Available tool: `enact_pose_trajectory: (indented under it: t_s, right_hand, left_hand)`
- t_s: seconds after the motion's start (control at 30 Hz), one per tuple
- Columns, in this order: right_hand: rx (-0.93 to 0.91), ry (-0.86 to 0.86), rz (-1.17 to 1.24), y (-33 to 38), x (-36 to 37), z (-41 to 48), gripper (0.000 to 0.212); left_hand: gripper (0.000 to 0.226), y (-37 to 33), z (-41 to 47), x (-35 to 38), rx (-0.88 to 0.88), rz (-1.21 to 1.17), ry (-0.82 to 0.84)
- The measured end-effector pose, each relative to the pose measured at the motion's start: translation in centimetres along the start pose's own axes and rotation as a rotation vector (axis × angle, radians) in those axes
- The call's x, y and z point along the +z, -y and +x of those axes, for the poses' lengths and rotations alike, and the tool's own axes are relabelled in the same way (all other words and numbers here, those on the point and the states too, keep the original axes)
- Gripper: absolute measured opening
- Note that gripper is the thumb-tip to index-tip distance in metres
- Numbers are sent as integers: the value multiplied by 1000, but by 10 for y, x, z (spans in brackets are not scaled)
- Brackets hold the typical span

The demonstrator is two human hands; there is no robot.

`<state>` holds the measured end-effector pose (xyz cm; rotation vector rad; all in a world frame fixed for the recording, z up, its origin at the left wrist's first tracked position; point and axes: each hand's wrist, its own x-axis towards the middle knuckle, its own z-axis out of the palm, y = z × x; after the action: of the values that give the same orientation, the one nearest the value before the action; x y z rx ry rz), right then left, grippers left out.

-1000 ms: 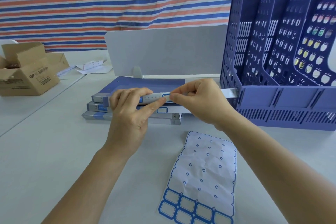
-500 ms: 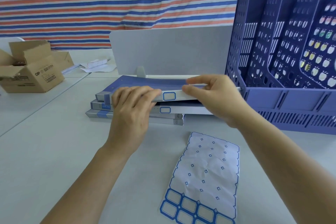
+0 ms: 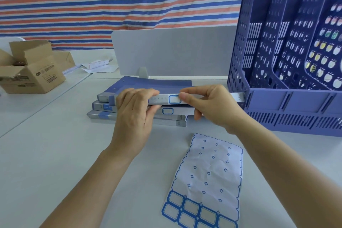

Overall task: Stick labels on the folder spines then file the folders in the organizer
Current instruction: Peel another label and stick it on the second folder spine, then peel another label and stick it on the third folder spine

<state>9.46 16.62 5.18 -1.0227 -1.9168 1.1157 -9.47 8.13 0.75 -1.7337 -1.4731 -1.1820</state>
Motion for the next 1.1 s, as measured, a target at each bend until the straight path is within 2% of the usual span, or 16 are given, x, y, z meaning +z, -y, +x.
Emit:
enact_pose_trajectory:
  t_s: [0.17, 0.3, 0.4, 0.5, 0.63, 0.73, 0.8, 0.87, 0.97, 1.1]
  right_hand:
    - [-103, -137, -111, -9, 16, 2, 41]
    - [-200, -60, -219, -18, 11, 8, 37]
    - [-260, -96, -418, -29, 10, 9, 45]
    - [-299, -58, -559, -38, 15, 7, 47]
    - [-370, -45, -656, -50, 18, 6, 29]
    - [-417, -36, -670, -60, 18, 6, 9]
    - [-424, -62, -686, -62, 18, 8, 18]
    - [-413, -78, -711, -60, 18, 10, 30]
    - [-336, -9, -725, -58, 17, 10, 48]
    - [-324, -59, -703, -66, 19, 9, 38]
  left_hand:
    - [25, 0, -1, 0, -28, -14, -8]
    - [26, 8, 0, 2, -10, 24, -1]
    - [25, 18, -1, 4, -28, 65, 20]
    - [10, 27, -5, 8, -121, 83, 124]
    - [32, 34, -14, 18, -241, 212, 397]
    - [43, 35, -17, 17, -309, 288, 452]
    - [45, 34, -14, 13, -385, 304, 380]
    - [33, 33, -11, 9, -429, 321, 335]
    - [32, 33, -11, 10, -451, 296, 431]
    - [52, 35, -17, 14, -450, 267, 538]
